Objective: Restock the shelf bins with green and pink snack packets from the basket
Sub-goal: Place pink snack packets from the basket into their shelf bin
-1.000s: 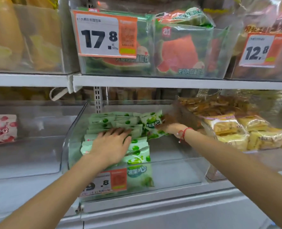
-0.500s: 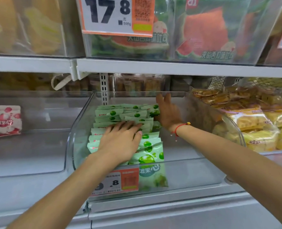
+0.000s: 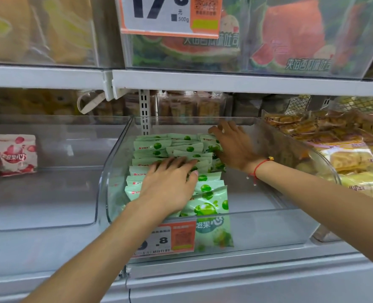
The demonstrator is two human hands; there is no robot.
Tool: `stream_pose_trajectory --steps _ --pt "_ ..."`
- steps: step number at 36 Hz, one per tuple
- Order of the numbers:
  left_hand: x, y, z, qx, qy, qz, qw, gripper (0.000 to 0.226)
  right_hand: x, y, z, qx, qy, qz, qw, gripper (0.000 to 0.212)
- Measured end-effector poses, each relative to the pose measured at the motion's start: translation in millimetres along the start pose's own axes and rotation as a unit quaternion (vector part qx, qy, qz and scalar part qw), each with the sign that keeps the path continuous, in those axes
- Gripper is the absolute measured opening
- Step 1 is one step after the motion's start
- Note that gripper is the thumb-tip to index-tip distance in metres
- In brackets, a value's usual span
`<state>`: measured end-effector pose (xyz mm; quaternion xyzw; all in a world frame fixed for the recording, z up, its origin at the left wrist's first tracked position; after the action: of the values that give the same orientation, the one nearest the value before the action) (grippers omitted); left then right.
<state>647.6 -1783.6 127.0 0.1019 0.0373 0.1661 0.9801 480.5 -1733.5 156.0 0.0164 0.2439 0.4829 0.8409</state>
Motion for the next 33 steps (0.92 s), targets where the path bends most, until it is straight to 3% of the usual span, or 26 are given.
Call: stream_pose_trajectory --steps 9,15,20,27,30,33 --pt "3 0 10 0.038 0.021 0.002 0.999 0.044 -4 -7 -18 -0.107 -0.102 -0.005 0.989 0.033" --pt "12 2 25 0.067 0.069 0.015 0.995 0.043 10 1 -7 -0.179 -0.205 -0.044 0.961 0.037" --pt "30 7 48 0.065 0.132 0.007 0.989 0.035 44 4 41 -0.217 -0.177 -0.058 0.958 0.032" --pt "103 31 70 0.165 0.209 -0.037 0.963 0.019 127 -29 123 -0.313 -0.070 -0.041 0.946 0.014" --pt "136 30 50 0.218 0.202 -0.020 0.955 0.012 167 -55 134 -0.367 -0.066 -0.029 0.928 0.011" --pt "157 24 5 0.242 0.141 0.004 0.960 0.010 200 -89 115 -0.381 -0.135 0.005 0.915 0.015"
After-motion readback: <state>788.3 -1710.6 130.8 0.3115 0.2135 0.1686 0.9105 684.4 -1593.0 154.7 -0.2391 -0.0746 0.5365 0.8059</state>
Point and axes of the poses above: each hand's wrist, its own x-axis away from the middle knuckle, its own z-axis out of the back of the hand, y = z × x, the point moved 8 cm from there along -x, towards the middle knuckle, and after that the axes turned 9 degrees about -y, right-handed, at the moved point
